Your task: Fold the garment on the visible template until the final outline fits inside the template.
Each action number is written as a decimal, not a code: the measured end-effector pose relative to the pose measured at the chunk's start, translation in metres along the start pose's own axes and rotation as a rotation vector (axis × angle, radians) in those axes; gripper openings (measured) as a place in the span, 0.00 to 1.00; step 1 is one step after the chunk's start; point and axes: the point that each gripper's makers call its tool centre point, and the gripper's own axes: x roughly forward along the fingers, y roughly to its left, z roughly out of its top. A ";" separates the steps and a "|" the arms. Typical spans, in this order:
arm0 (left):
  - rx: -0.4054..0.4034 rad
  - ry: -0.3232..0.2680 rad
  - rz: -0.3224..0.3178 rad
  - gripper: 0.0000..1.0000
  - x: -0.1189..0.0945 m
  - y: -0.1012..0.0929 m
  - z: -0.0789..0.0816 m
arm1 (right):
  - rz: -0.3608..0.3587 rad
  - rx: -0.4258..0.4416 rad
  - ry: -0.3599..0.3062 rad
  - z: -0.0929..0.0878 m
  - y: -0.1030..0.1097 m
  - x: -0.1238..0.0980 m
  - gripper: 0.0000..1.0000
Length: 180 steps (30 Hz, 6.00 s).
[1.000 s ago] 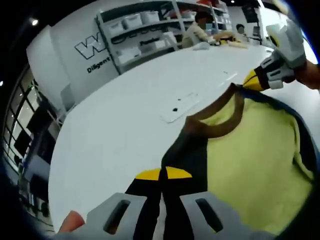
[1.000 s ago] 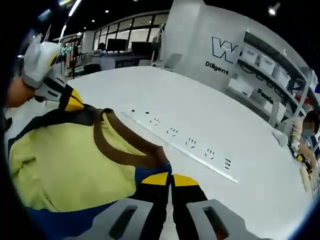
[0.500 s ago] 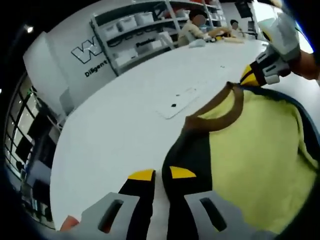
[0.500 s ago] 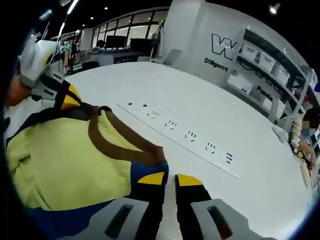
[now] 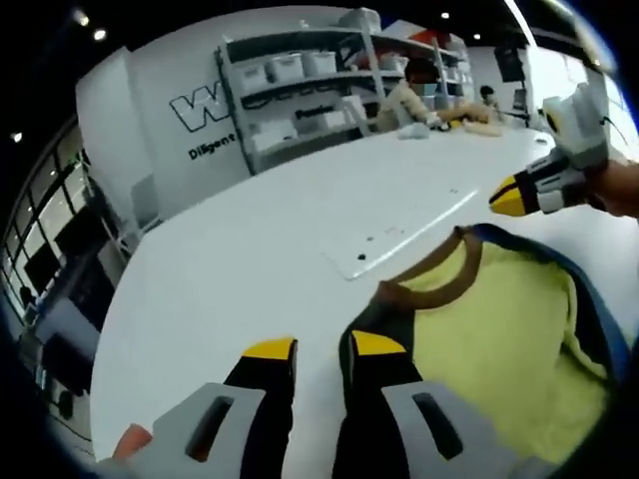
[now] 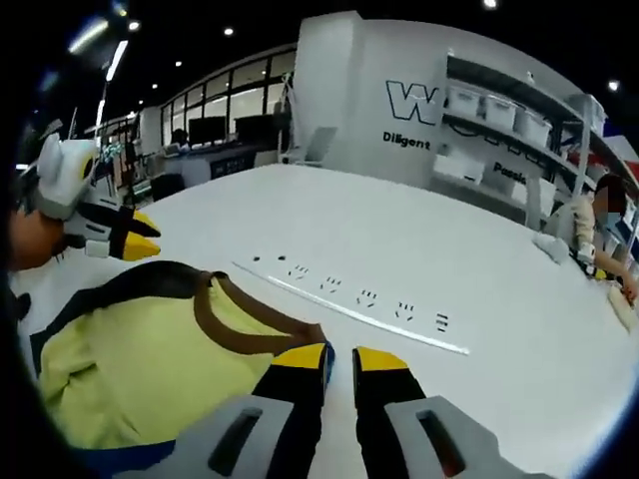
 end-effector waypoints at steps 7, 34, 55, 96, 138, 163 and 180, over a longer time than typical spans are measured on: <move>-0.031 -0.008 -0.015 0.17 -0.015 -0.004 0.000 | 0.004 -0.006 -0.035 0.013 0.008 -0.015 0.08; -0.044 -0.111 -0.023 0.16 -0.164 -0.035 -0.007 | 0.031 -0.055 -0.161 0.027 0.080 -0.153 0.08; -0.055 -0.103 -0.078 0.15 -0.252 -0.093 -0.072 | 0.190 -0.206 -0.112 -0.048 0.196 -0.241 0.09; 0.151 0.124 -0.182 0.13 -0.248 -0.119 -0.171 | 0.510 -0.441 0.172 -0.157 0.308 -0.222 0.12; 0.110 0.162 -0.226 0.00 -0.229 -0.118 -0.181 | 0.492 -0.381 0.184 -0.162 0.299 -0.217 0.00; -0.033 0.030 -0.136 0.00 -0.239 -0.074 -0.125 | 0.404 -0.282 0.020 -0.079 0.263 -0.231 0.00; -0.163 -0.048 -0.011 0.00 -0.243 0.005 -0.087 | 0.206 -0.189 -0.095 -0.017 0.165 -0.230 0.00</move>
